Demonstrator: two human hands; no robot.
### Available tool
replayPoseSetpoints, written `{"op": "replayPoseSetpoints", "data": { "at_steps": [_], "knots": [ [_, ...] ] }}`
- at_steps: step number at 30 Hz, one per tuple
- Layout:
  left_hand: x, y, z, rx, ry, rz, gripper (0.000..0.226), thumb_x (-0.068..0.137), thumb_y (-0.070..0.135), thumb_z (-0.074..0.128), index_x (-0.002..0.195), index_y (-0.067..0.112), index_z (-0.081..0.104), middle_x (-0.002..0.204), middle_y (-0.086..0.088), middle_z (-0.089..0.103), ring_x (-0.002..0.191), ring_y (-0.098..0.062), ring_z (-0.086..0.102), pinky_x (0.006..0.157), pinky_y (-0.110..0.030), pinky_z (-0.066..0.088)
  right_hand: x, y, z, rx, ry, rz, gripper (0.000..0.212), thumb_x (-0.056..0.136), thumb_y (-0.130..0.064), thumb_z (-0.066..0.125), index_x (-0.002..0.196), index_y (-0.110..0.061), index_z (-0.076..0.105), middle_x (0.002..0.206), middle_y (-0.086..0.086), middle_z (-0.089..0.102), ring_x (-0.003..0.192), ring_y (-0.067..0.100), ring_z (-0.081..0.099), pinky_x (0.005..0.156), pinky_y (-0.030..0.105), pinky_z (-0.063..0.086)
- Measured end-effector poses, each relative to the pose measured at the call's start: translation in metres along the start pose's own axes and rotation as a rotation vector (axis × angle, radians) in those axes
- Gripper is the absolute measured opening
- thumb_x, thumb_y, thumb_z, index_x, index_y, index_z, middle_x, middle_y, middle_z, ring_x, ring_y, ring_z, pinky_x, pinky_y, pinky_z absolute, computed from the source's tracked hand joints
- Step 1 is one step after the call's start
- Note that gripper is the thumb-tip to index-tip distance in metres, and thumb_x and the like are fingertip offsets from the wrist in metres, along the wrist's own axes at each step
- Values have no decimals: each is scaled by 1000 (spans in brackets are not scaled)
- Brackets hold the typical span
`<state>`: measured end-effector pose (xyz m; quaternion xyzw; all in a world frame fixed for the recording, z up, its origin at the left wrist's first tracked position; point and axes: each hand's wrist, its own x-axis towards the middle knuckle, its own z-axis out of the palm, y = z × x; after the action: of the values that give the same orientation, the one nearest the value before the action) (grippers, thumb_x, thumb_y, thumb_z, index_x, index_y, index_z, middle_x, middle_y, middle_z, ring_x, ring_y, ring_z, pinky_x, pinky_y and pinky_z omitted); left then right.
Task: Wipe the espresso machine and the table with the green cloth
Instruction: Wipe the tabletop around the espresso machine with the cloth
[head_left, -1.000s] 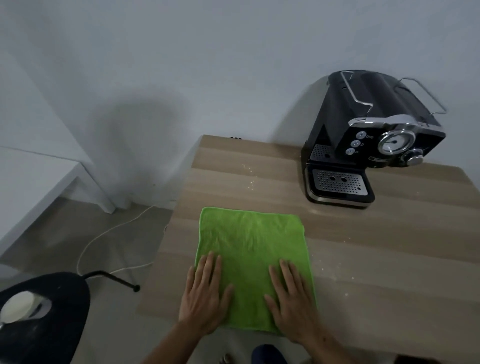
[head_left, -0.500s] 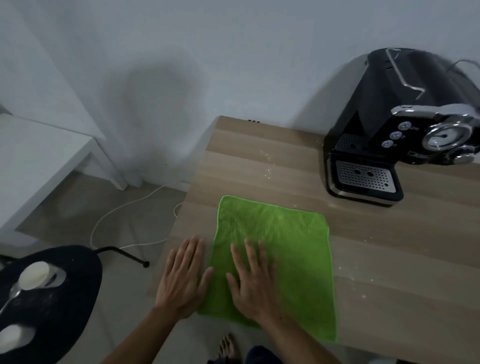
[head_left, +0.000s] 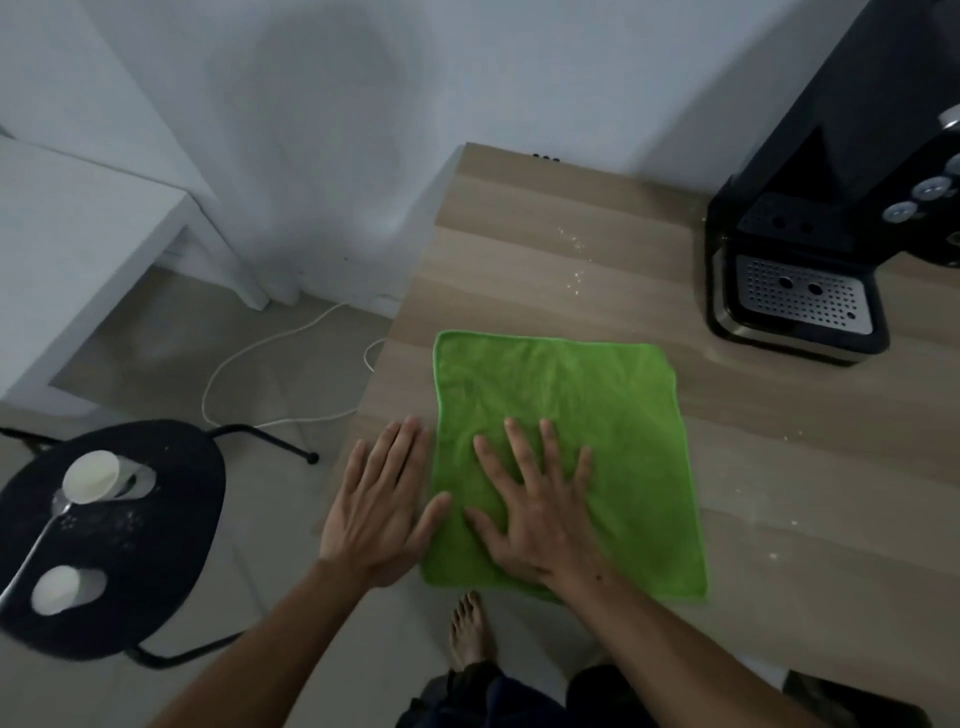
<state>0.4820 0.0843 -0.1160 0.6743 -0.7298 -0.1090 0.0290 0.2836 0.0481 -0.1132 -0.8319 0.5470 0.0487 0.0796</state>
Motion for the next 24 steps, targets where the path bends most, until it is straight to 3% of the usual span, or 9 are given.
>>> {"op": "replayPoseSetpoints", "data": {
  "at_steps": [6, 12, 16, 20, 24],
  "knots": [
    [-1, 1, -1, -6, -33, -5, 76, 93, 63, 12, 150, 14, 19, 158, -4, 15, 145, -17, 10, 116, -42, 8, -44, 50, 5, -23, 7, 127, 76, 86, -72, 23, 150, -31, 23, 159, 10, 17, 143, 42, 13, 101, 74, 11],
    [2, 2, -5, -4, -32, 8, 76, 92, 62, 18, 150, 12, 21, 157, -7, 21, 144, -20, 16, 114, -43, 10, 10, 7, -4, -14, 22, -83, 78, 81, -75, 32, 147, -34, 29, 157, 12, 22, 144, 39, 16, 107, 70, 6],
    [14, 4, -11, 11, -16, 28, 76, 89, 61, 28, 144, 8, 33, 147, -11, 35, 135, -27, 30, 112, -43, 17, -15, 39, 0, -18, -4, -8, 81, 79, -81, 28, 149, -42, 19, 160, 7, 14, 145, 40, 9, 103, 73, 6],
    [20, 4, -8, 10, -57, 71, 82, 89, 66, 21, 150, 11, 18, 157, -6, 17, 144, -21, 11, 116, -42, 6, -49, 53, 4, -13, -23, 90, 83, 80, -81, 23, 150, -35, 22, 159, 9, 17, 143, 42, 9, 99, 77, 10],
    [21, 2, -6, 8, -50, 73, 82, 90, 67, 12, 151, 11, 11, 159, -3, 7, 146, -14, -1, 116, -40, 1, -2, 15, -3, 39, -3, 15, 85, 81, -75, 30, 150, -26, 26, 159, 6, 21, 144, 40, 16, 101, 76, 12]
  ]
}}
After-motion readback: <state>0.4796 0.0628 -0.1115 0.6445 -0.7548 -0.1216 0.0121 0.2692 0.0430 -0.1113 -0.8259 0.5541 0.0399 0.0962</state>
